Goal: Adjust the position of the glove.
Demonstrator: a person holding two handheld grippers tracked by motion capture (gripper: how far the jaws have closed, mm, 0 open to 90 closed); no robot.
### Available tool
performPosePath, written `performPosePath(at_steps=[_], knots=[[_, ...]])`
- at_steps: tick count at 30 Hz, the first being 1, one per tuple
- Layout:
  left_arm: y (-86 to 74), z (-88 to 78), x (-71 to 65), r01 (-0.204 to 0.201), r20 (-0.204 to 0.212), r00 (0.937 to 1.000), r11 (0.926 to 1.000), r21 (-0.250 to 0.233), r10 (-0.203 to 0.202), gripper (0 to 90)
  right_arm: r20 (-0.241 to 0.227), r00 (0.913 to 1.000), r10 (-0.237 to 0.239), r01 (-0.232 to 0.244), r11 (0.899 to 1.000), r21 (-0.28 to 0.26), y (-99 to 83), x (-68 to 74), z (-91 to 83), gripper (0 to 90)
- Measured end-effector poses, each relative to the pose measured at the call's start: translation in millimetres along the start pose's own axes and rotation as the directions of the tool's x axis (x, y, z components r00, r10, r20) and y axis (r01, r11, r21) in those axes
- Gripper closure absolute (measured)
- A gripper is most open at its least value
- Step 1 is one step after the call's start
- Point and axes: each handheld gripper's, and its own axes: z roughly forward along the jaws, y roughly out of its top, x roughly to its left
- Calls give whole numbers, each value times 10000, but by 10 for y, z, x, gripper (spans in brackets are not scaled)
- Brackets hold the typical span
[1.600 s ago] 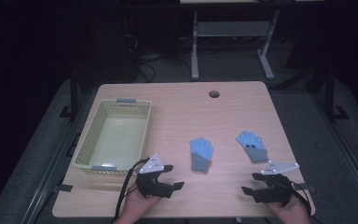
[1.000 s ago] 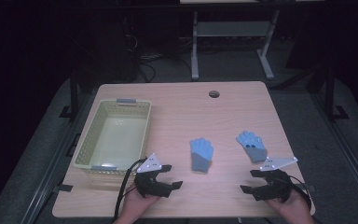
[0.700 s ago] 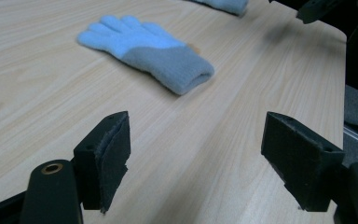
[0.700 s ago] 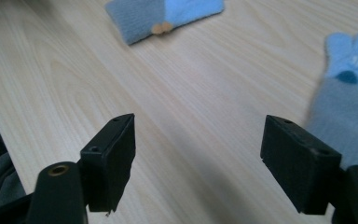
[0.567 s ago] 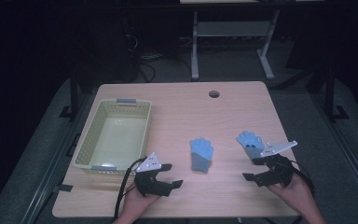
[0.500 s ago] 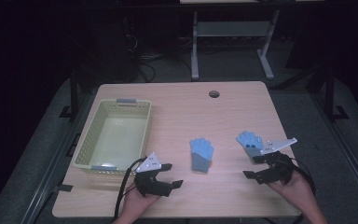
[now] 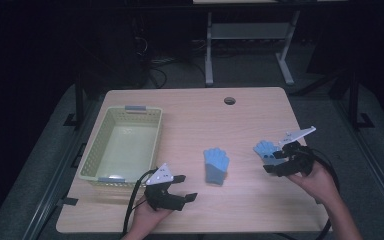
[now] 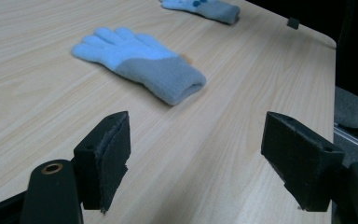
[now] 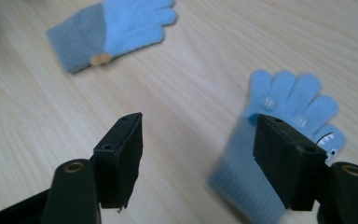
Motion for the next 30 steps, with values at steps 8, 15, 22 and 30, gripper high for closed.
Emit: performPosePath(at_steps=[8, 15, 22, 30], knots=[[-7, 32, -23, -25, 170, 9999, 10000, 24, 25, 239, 83, 9998, 196, -197, 9996, 200, 73, -191, 100, 397], [-1, 34, -28, 73, 273, 9996, 9999, -92, -71, 240, 314, 9983, 487, -505, 9970, 595, 84, -348, 160, 449], [-4, 43, -43, 60, 338, 9994, 9999, -84, -57, 241, 901, 9931, 753, -874, 9864, 1391, 54, -487, 310, 515], [6, 28, -39, 32, 314, 9995, 10000, -64, -30, 242, 972, 9912, 905, -1069, 9777, 1808, 30, -521, 433, 562]])
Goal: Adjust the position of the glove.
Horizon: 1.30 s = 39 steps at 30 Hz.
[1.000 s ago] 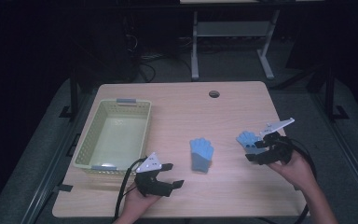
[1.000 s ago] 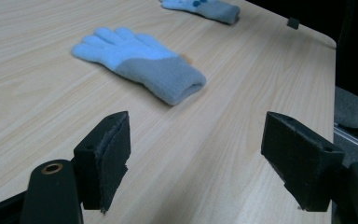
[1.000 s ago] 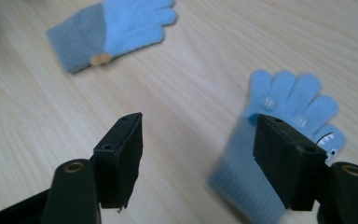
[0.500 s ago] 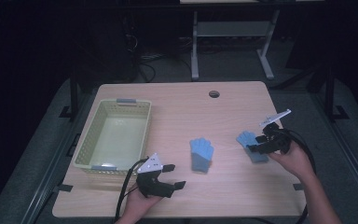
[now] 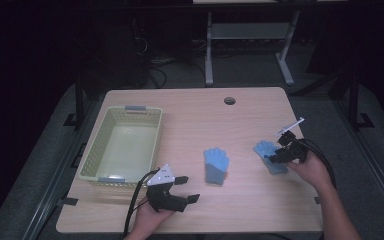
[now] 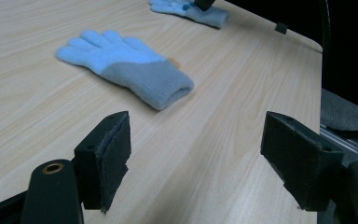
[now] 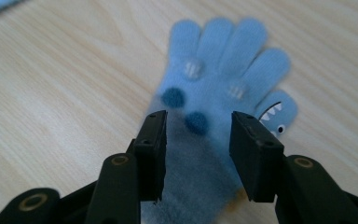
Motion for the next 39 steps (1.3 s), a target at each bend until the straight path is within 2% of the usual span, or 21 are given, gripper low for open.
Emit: performPosePath(at_steps=[3, 12, 16, 18, 21, 26, 28, 32, 37, 39], knots=[[-3, 9, -10, -88, -2, 10000, 10000, 7, 88, 242, 138, 9999, -17, 12, 9993, 383, -6, 2, 82, 566], [-6, 4, -14, -57, -69, 10000, 10000, 11, 57, 243, 369, 9991, 222, -239, 9987, 442, 0, 40, 111, 609], [-5, -2, -24, -101, -68, 9999, 9999, -15, 101, 243, 404, 9985, 365, -380, 9986, 355, -3, 46, 111, 674], [-6, 1, -28, -109, -72, 9999, 9999, 14, 109, 243, 392, 9979, 520, -532, 9981, 309, -1, 50, 112, 710], [-9, 4, -30, -113, -83, 9999, 9999, 52, 114, 243, 329, 9918, 1234, -1244, 9918, 300, 6, 43, 111, 772], [-4, -20, -23, -134, -131, 9998, 9999, 32, 134, 243, 373, 9854, 1660, -1671, 9856, 277, 7, 54, 101, 816], [-6, -28, -14, -101, -140, 9999, 9999, 1, 101, 243, 576, 9844, 1662, -1678, 9855, 244, 12, 69, 80, 822], [-2, -45, -2, -49, -142, 9999, 10000, -78, 48, 243, 674, 9828, 1718, -1736, 9846, 212, 25, 95, 22, 824], [-2, -56, -8, -58, -184, 9998, 9998, -166, 55, 243, 392, 9810, 1899, -1884, 9813, -391, 27, 143, -154, 825], [-2, -54, -9, -38, -118, 9999, 9999, -155, 37, 243, 333, 9810, 1913, -1898, 9808, -444, 31, 150, -179, 825]])
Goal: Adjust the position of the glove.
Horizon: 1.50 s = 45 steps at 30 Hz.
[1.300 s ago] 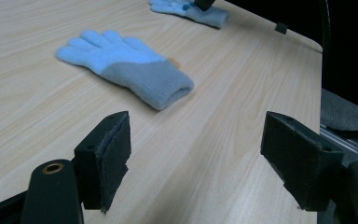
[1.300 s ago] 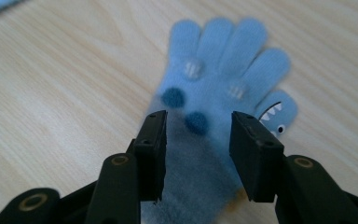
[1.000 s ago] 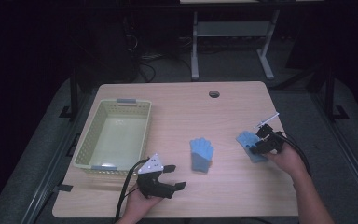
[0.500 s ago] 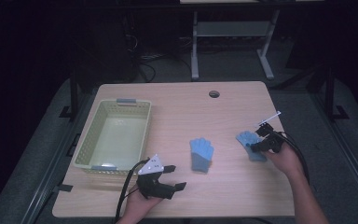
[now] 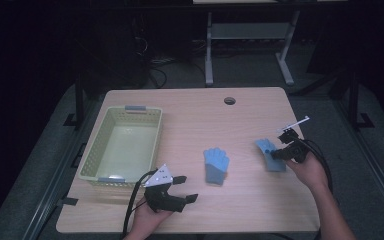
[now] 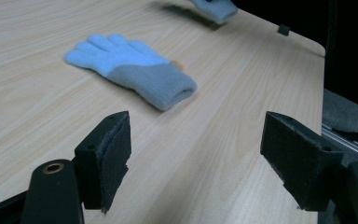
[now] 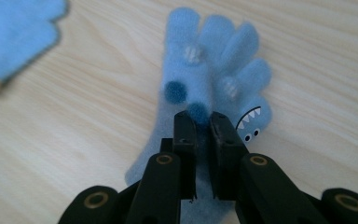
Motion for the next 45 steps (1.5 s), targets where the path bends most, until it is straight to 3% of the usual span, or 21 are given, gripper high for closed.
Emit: performPosePath(at_steps=[3, 11, 20, 25, 32, 36, 39, 45], knots=[[-1, 3, -5, -14, -11, 10000, 10000, -7, 14, 243, -239, 9997, 75, -81, 9996, -268, 20, 52, -94, 825], [-3, -7, 8, -23, -16, 10000, 10000, -9, 23, 243, -768, 9967, -276, 204, 9954, -939, 144, 290, -255, 824], [-5, -6, 5, -38, -13, 10000, 10000, -34, 38, 243, -1430, 9878, -623, 434, 9904, -1311, 312, 634, -298, 822], [-4, -3, -6, -96, 1, 10000, 9999, 34, 96, 243, -1549, 9843, -843, 658, 9905, -1211, 402, 839, -236, 822], [3, -12, -8, -161, 16, 9999, 9999, 1, 161, 243, -1614, 9844, -708, 512, 9912, -1221, 462, 1059, -85, 820], [7, -10, -16, -24, 91, 10000, 9999, -130, 25, 243, -1595, 9842, -766, 600, 9925, -1063, 492, 1191, 31, 819], [8, -16, -5, -218, 145, 9997, 9998, 30, 217, 243, -1746, 9812, -818, 666, 9936, -907, 504, 1289, 124, 817], [-1, 9, -44, -160, 193, 9997, 9999, 29, 159, 243, -1719, 9813, -869, 804, 9958, -446, 509, 1442, 323, 817]])
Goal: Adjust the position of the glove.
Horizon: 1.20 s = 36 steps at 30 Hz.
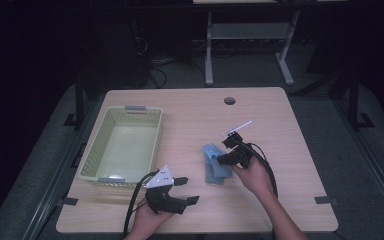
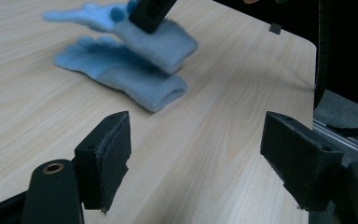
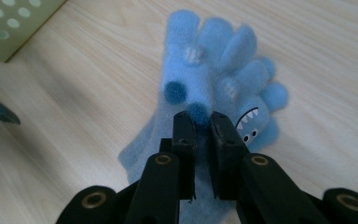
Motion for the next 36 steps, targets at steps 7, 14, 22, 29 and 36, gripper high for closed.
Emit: performPosePath(at_steps=[7, 14, 22, 29, 36], knots=[[0, -4, 8, -48, -15, 10000, 10000, 53, 49, 243, -166, 9991, 389, -385, 9990, 209, 34, 30, 142, 813], [1, 0, 16, 18, -62, 10000, 10000, -29, -19, 244, -45, 9979, 650, -648, 9970, 423, 40, 27, 227, 657], [112, 95, 105, 969, -576, 9938, 9950, 245, -954, 356, -225, 9990, 375, -382, 9989, -281, -99, -54, -3, 659], [316, 379, 233, 1728, -1620, 9742, 9812, 857, -1574, 570, -217, 9990, 393, -397, 9991, -160, -356, -215, -25, 741], [380, 568, 469, 2443, -2602, 9428, 9629, 1146, -2082, 631, -435, 9991, 9, -13, 10000, -81, -479, -225, 14, 719]])
